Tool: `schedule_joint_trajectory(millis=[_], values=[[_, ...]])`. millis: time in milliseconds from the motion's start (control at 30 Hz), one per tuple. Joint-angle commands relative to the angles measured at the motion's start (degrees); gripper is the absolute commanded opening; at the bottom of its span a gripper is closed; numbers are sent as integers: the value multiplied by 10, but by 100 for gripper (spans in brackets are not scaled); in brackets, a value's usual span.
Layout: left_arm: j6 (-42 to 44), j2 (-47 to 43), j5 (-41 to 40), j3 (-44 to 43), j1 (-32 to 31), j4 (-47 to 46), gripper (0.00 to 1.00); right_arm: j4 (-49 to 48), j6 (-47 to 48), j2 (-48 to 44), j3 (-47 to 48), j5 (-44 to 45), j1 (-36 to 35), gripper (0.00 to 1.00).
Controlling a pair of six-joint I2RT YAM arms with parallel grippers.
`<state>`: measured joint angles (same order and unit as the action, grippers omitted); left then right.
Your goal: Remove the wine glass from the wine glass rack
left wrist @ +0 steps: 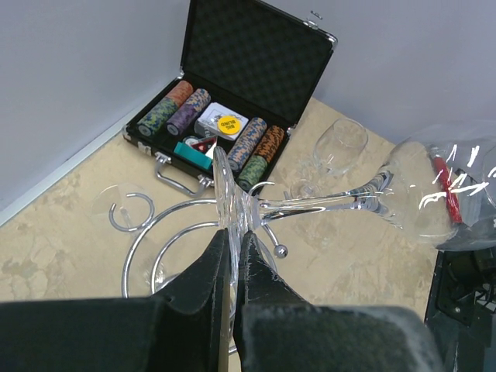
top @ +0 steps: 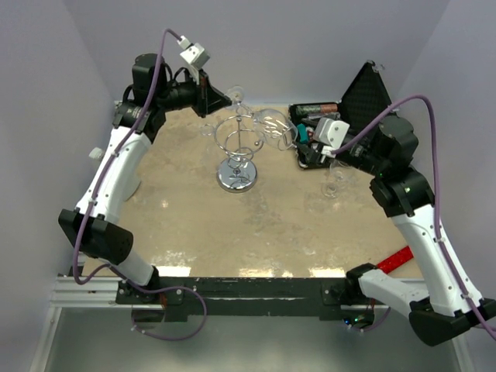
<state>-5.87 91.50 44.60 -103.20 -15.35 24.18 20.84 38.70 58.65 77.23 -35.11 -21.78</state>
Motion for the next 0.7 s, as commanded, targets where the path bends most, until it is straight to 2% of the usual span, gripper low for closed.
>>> schedule_joint_trajectory(millis=[0, 100, 333, 467, 600, 667], values=[[-39, -26, 20, 4, 14, -57, 0, 17, -22, 2, 28, -55, -4, 56], [-38, -25, 29, 3, 17, -59, 0, 31, -19, 14, 39, -27, -4, 56], [-49, -31, 35, 18, 17, -72, 0, -100, -121, 17, 1, -2, -5, 50], [-53, -33, 32, 22, 17, -76, 0, -127, -140, 39, 0, 15, -31, 43], [-63, -37, 17, 30, 17, -78, 0, -164, -151, 41, -7, 69, -61, 38], [-72, -41, 15, 37, 17, -84, 0, -171, -158, 45, -6, 93, -68, 31]])
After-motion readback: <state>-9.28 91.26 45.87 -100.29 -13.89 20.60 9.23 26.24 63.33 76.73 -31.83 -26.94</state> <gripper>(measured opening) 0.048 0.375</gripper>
